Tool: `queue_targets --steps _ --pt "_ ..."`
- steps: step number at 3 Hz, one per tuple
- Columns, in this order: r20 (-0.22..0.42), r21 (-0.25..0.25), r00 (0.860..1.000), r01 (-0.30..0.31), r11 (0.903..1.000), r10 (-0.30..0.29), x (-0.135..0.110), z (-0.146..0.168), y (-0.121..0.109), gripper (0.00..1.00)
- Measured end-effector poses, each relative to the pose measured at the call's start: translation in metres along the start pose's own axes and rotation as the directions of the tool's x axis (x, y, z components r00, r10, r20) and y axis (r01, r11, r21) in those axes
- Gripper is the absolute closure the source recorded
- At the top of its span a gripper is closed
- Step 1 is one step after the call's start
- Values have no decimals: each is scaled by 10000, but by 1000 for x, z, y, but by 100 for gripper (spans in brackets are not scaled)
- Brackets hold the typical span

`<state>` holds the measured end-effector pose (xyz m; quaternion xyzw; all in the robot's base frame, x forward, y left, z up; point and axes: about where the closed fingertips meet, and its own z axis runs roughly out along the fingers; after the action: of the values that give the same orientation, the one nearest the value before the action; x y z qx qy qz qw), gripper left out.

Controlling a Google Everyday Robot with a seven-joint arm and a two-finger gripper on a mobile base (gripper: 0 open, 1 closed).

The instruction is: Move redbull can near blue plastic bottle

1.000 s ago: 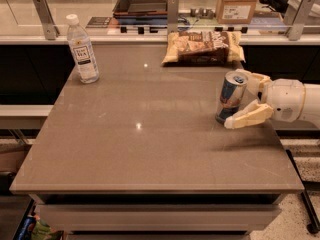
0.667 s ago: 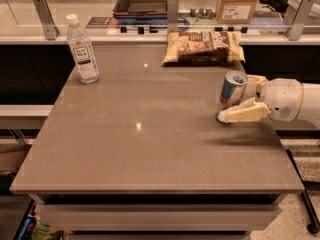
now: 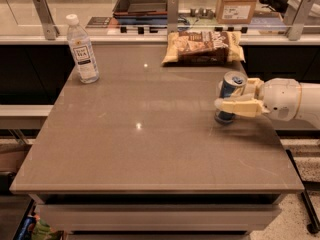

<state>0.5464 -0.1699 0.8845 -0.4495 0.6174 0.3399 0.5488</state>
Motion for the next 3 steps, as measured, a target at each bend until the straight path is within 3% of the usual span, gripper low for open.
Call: queue_targets --steps 1,2,3 --pt "8 -44 10000 8 10000 -8 -1 2 1 87" --pt "16 -85 10000 16 10000 -15 -1 4 1 100" --pt "16 -87 10000 16 10000 -16 -1 5 1 100"
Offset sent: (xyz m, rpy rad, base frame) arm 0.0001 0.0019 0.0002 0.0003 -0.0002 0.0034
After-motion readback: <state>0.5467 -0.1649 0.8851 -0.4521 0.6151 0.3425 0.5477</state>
